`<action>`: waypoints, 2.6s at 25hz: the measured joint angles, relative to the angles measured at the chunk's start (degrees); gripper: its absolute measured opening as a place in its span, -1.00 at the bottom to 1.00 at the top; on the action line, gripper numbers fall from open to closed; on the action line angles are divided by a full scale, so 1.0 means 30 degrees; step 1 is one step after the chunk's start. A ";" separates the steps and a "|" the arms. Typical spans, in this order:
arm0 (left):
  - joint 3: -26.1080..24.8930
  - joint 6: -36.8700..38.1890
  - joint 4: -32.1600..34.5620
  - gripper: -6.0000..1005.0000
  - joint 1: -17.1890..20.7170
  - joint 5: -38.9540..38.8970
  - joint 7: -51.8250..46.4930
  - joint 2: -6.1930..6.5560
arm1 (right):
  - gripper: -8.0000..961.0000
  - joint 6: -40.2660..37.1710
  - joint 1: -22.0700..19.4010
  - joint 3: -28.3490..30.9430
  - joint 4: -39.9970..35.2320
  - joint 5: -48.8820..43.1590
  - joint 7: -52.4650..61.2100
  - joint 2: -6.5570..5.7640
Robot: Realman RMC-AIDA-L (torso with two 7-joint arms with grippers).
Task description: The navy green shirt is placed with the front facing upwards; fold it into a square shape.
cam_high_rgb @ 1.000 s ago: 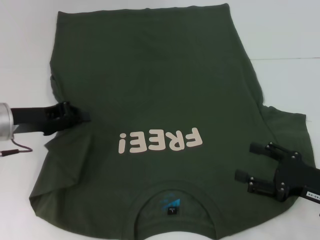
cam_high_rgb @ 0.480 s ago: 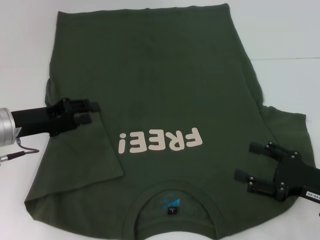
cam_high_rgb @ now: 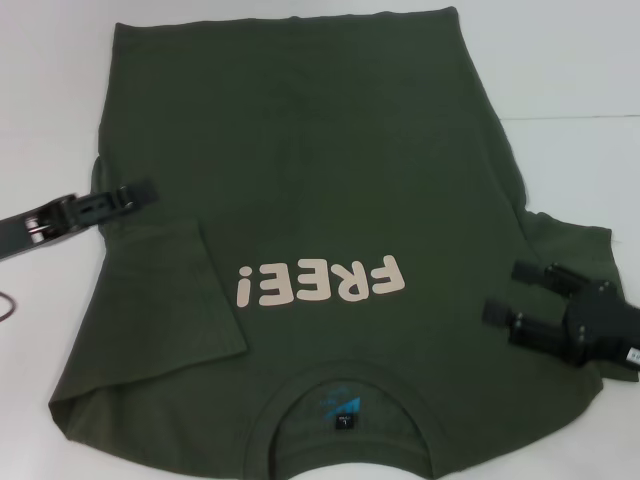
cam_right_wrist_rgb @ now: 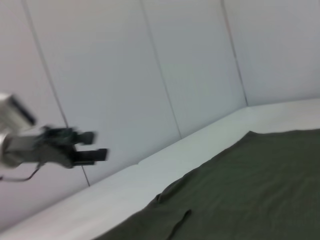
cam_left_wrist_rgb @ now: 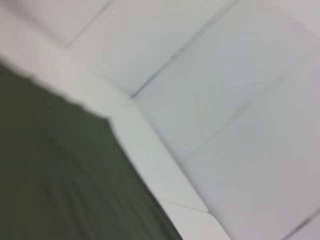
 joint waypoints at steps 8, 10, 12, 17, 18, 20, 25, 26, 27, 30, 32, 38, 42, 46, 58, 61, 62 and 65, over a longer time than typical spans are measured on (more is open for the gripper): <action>-0.0188 0.3428 0.4019 0.50 0.2406 -0.0162 0.8063 -0.1342 | 0.86 -0.0790 0.1020 -0.0585 -0.2450 -0.0131 0.7059 -0.0600; -0.0119 0.3850 0.4437 0.56 0.2867 -0.0158 0.9421 -0.1483 | 0.86 -0.1092 0.1436 -0.1218 -0.3518 -0.0197 1.0338 -0.1053; -0.0090 0.4153 0.4559 0.63 0.3030 -0.0121 0.9996 -0.1505 | 0.86 -0.1406 0.1767 -0.1916 -0.4332 -0.0230 1.3226 -0.1520; 0.0437 0.5253 0.5797 0.79 0.3831 0.0020 1.1256 -0.1797 | 0.86 -0.1584 0.2811 -0.3568 -0.5685 -0.0666 2.0390 -0.3269; 0.0477 0.5253 0.5867 0.81 0.3869 0.0020 1.1267 -0.1821 | 0.86 -0.1501 0.3070 -0.3646 -0.5788 -0.1169 2.1649 -0.3611; 0.0683 0.5322 0.6148 0.84 0.4070 0.0024 1.1424 -0.1919 | 0.86 -0.1317 0.3535 -0.3655 -0.5976 -0.2389 2.3651 -0.4105; 0.1019 0.5840 0.6570 0.86 0.4345 0.0059 1.2174 -0.2110 | 0.85 -0.1197 0.4783 -0.3574 -0.7231 -0.6872 2.6655 -0.4553; 0.1075 0.5919 0.6598 0.86 0.4363 0.0061 1.2272 -0.2126 | 0.85 -0.1179 0.5007 -0.3573 -0.7473 -0.7831 2.7084 -0.4538; 0.1188 0.5995 0.6623 0.86 0.4379 0.0063 1.2353 -0.2138 | 0.85 -0.1174 0.5205 -0.3573 -0.7639 -0.8767 2.7479 -0.4516; 0.1615 0.6087 0.6719 0.86 0.4401 0.0191 1.2451 -0.2143 | 0.85 -0.1053 0.5645 -0.3539 -0.7721 -1.1129 2.8339 -0.4466; 0.1801 0.6082 0.6784 0.86 0.4415 0.0461 1.2603 -0.2146 | 0.85 -0.0879 0.5760 -0.3670 -0.7691 -1.2071 2.8807 -0.4421; 0.1915 0.5901 0.6716 0.87 0.4476 0.1206 1.3615 -0.2256 | 0.85 0.0494 0.5768 -0.4191 -0.7165 -1.3958 2.9537 -0.4232; 0.1913 0.5901 0.6609 0.87 0.4512 0.1289 1.3818 -0.2299 | 0.85 0.1358 0.5706 -0.4208 -0.6187 -1.4000 2.9494 -0.4177; 0.1919 0.5866 0.6298 0.86 0.4507 0.1302 1.4136 -0.2311 | 0.85 0.2306 0.5767 -0.4322 -0.5256 -1.4029 2.9321 -0.4139; 0.1919 0.5590 0.6140 0.86 0.4436 0.1301 1.4264 -0.2321 | 0.84 0.3858 0.5863 -0.4340 -0.4215 -1.3926 2.8965 -0.3771; 0.1919 0.5582 0.6119 0.86 0.4427 0.1327 1.4274 -0.2321 | 0.84 0.4049 0.5911 -0.4339 -0.3898 -1.3921 2.8834 -0.3739; 0.1918 0.5581 0.6119 0.87 0.4426 0.1342 1.4275 -0.2321 | 0.84 0.4098 0.5916 -0.4339 -0.3826 -1.3921 2.8796 -0.3731; 0.1918 0.5581 0.6064 0.86 0.4417 0.1353 1.4287 -0.2321 | 0.85 0.4211 0.5915 -0.4339 -0.3754 -1.3921 2.8740 -0.3705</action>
